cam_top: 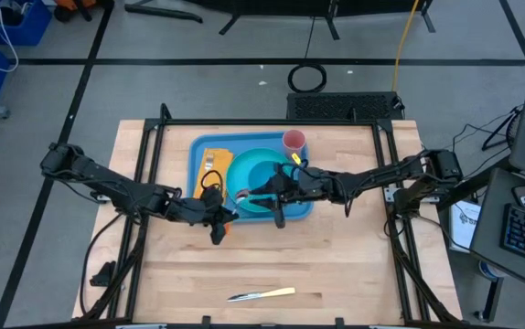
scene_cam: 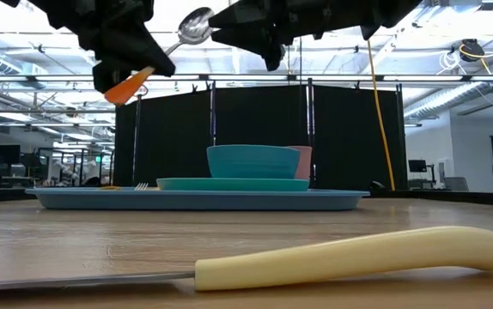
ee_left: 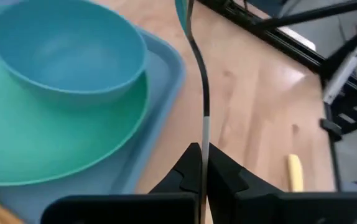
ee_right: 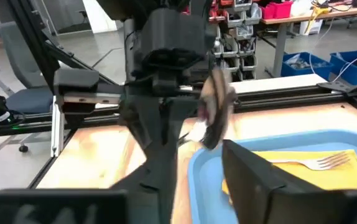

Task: Set up tray
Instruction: Put the orange spoon on the yellow napkin to the right of the orange fork on the blue serving tray

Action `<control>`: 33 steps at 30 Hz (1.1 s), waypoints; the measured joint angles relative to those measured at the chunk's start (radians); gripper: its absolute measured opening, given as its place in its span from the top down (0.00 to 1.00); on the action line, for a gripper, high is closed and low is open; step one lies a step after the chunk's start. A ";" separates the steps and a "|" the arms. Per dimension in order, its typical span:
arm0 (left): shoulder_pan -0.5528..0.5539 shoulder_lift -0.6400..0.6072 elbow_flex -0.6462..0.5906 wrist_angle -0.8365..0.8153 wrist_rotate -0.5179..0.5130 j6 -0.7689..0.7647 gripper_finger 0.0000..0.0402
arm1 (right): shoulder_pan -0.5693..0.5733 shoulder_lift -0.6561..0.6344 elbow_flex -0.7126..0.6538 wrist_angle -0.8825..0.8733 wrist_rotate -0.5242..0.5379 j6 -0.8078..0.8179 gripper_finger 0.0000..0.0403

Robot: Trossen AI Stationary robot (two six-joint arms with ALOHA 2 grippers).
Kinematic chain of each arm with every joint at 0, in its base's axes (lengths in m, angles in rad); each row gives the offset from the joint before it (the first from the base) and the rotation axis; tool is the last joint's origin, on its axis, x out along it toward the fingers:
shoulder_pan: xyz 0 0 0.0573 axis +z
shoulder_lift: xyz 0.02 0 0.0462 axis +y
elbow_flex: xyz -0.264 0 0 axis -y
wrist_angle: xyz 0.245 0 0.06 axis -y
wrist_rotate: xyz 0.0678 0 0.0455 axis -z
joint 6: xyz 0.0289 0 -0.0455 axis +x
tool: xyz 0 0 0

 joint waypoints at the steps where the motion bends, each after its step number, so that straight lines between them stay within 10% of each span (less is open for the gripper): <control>1: 0.000 -0.008 0.000 -0.010 -0.014 -0.005 0.99 | 0.000 0.000 0.000 0.000 0.009 -0.003 0.69; 18: 0.144 -0.106 0.003 -0.370 -0.076 -0.188 0.99 | 0.009 -0.049 -0.001 -0.203 0.025 -0.077 0.49; 33: 0.529 -0.105 0.002 -0.452 0.265 -0.075 0.99 | 0.061 -0.065 -0.001 -0.336 0.024 -0.098 0.51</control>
